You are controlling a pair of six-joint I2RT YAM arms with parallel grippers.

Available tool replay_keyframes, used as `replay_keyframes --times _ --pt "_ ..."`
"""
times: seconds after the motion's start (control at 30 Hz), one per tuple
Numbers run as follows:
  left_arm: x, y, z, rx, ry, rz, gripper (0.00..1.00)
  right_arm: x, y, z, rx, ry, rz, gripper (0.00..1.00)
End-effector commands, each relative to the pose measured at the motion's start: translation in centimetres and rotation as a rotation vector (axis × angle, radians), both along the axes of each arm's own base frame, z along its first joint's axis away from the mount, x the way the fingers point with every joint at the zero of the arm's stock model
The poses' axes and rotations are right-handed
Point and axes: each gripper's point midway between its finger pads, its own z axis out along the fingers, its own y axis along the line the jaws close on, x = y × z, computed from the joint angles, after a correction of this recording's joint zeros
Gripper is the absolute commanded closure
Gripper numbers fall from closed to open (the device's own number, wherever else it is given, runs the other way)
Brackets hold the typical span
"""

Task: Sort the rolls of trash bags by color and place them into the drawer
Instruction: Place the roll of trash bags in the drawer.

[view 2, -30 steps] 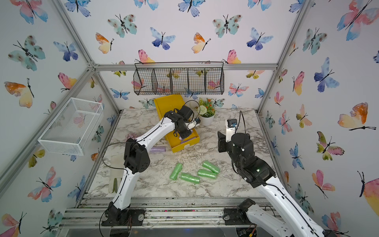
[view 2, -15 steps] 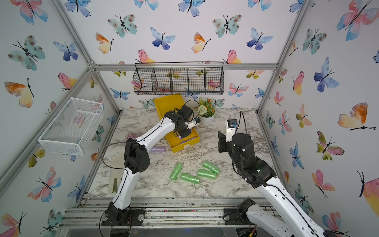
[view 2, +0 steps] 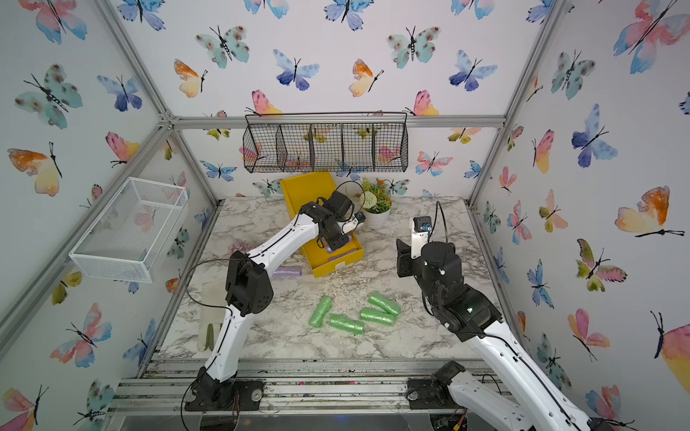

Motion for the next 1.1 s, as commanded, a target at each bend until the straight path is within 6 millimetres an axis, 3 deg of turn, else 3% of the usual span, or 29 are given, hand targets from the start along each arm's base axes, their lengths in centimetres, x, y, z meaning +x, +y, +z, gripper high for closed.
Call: replay_keyframes --times 0.0,0.3,0.6,0.67,0.9,1.07 --pt "-0.6 -0.3 4.2 -0.022 -0.087 -0.025 0.61 0.1 -0.1 0.6 0.02 -0.009 -0.008 0.55" --pt "-1.7 -0.8 7.9 -0.065 -0.151 -0.051 0.58 0.1 0.2 0.7 0.039 -0.004 0.0 0.55" --pt "-3.5 -0.6 14.2 -0.165 -0.256 -0.041 0.57 -0.1 0.4 1.5 0.074 -0.012 0.011 0.55" --pt "-4.2 0.0 16.7 -0.212 -0.299 -0.023 0.56 -0.2 0.4 1.7 0.085 -0.012 0.016 0.55" --pt "-6.5 2.5 22.5 -0.349 -0.413 0.045 0.54 -0.4 1.0 2.0 0.127 -0.008 0.041 0.55" --pt "-8.1 6.1 25.6 -0.452 -0.523 0.17 0.47 -0.6 1.6 2.5 0.152 -0.017 0.074 0.55"
